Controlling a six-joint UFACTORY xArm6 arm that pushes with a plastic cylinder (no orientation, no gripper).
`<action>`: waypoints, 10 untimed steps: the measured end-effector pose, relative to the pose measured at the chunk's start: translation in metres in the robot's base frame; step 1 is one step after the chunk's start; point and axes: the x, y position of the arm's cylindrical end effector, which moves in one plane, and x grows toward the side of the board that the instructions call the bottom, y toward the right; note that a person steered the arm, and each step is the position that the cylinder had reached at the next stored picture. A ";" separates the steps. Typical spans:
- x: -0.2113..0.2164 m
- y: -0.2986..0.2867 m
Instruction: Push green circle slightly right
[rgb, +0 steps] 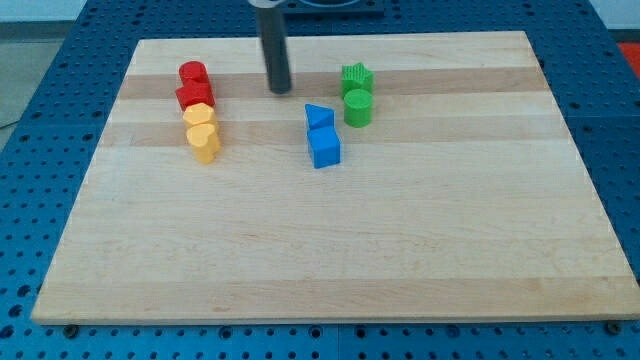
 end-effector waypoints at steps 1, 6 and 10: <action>-0.007 0.083; 0.042 -0.120; 0.034 0.135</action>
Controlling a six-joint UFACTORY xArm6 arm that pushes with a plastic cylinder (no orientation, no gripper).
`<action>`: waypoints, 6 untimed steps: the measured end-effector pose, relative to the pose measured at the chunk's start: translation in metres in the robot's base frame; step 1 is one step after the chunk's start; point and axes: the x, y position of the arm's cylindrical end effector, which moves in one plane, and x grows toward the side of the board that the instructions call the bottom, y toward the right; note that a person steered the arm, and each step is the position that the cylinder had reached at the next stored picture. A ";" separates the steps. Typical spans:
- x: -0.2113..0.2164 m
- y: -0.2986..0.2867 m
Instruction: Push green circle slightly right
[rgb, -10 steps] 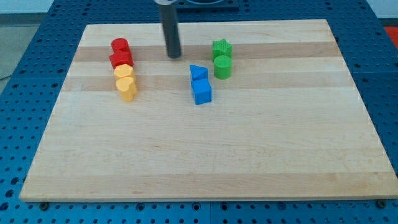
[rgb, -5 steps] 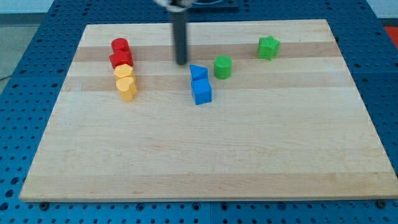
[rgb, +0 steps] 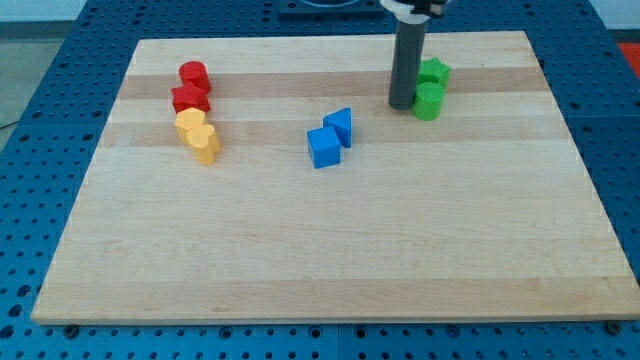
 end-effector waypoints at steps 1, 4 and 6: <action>0.023 -0.054; -0.003 0.048; 0.018 -0.042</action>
